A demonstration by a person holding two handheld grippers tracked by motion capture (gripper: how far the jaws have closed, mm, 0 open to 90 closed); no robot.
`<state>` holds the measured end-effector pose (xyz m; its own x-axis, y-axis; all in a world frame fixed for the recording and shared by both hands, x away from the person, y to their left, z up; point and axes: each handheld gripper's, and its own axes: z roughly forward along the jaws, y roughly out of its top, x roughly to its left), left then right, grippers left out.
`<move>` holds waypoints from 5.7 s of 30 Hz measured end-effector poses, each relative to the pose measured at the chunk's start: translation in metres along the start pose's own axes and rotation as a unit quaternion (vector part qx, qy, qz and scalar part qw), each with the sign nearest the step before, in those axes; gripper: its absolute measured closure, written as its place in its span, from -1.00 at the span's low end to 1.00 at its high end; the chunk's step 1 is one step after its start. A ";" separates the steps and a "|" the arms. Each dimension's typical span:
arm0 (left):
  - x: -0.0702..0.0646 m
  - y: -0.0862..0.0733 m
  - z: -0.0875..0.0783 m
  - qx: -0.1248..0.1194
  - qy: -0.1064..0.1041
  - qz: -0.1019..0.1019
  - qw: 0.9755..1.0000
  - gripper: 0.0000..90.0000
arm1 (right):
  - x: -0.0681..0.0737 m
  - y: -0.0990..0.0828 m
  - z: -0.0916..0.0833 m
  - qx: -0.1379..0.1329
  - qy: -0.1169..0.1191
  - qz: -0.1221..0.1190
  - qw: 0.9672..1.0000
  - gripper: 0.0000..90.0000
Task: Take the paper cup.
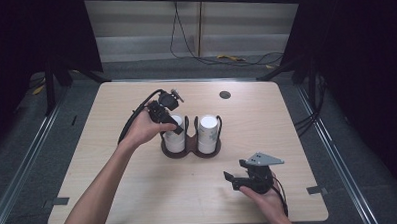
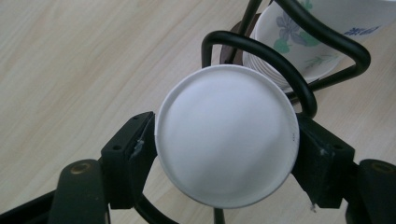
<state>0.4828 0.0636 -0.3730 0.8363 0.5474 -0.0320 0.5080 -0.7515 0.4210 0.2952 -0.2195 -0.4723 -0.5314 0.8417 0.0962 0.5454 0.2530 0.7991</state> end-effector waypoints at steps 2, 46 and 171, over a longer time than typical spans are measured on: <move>-0.001 0.000 0.000 -0.003 0.002 0.002 1.000 -0.28 | 0.000 0.000 0.000 0.000 0.000 0.000 1.000 -0.42; 0.000 0.003 -0.037 -0.046 0.010 -0.001 0.999 -0.21 | 0.001 0.000 0.001 0.001 0.002 0.003 1.000 -0.41; -0.078 -0.112 0.005 -0.253 -0.180 0.080 0.947 -0.21 | 0.036 0.019 0.011 -0.067 0.210 -0.067 0.973 -0.68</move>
<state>0.3614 0.1034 -0.4221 0.9566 0.2115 -0.2002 0.2813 -0.4923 0.8237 0.2936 -0.1794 -0.4599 -0.8251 0.5296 0.1969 0.3788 0.2598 0.8883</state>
